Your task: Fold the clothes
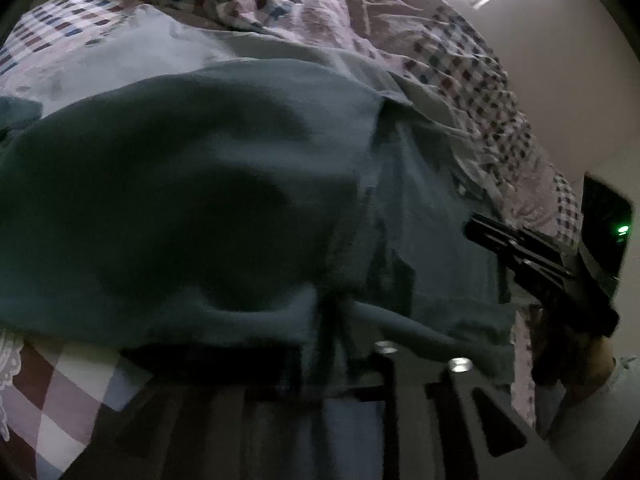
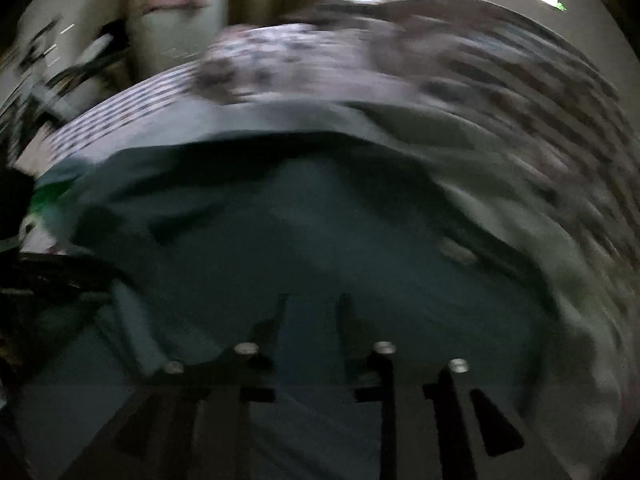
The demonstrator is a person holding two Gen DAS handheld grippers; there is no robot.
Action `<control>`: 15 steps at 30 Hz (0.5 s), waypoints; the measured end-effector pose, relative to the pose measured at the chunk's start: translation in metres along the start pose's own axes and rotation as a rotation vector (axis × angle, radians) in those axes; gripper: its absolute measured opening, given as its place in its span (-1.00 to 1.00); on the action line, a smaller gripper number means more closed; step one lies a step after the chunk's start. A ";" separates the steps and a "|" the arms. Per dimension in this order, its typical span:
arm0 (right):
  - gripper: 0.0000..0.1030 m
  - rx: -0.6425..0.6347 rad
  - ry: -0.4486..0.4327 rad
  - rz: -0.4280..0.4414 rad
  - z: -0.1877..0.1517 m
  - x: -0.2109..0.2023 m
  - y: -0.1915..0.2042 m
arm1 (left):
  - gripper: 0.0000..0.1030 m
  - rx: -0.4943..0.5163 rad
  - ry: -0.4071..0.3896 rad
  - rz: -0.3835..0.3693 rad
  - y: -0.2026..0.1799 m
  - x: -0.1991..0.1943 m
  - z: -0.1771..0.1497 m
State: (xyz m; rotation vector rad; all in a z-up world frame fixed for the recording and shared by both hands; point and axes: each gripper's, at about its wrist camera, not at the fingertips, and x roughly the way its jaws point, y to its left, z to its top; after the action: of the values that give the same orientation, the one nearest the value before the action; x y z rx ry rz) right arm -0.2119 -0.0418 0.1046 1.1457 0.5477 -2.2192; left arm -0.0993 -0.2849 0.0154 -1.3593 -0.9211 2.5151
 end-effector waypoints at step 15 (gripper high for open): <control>0.02 0.361 -0.140 -0.128 -0.135 -0.114 -0.117 | 0.13 0.166 -0.005 -0.022 -0.030 0.000 0.041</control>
State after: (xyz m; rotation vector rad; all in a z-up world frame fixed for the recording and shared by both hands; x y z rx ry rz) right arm -0.1552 0.1592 0.1364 1.1419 0.1687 -2.5577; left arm -0.1364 -0.2795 0.0492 -1.2863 -0.7062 2.5154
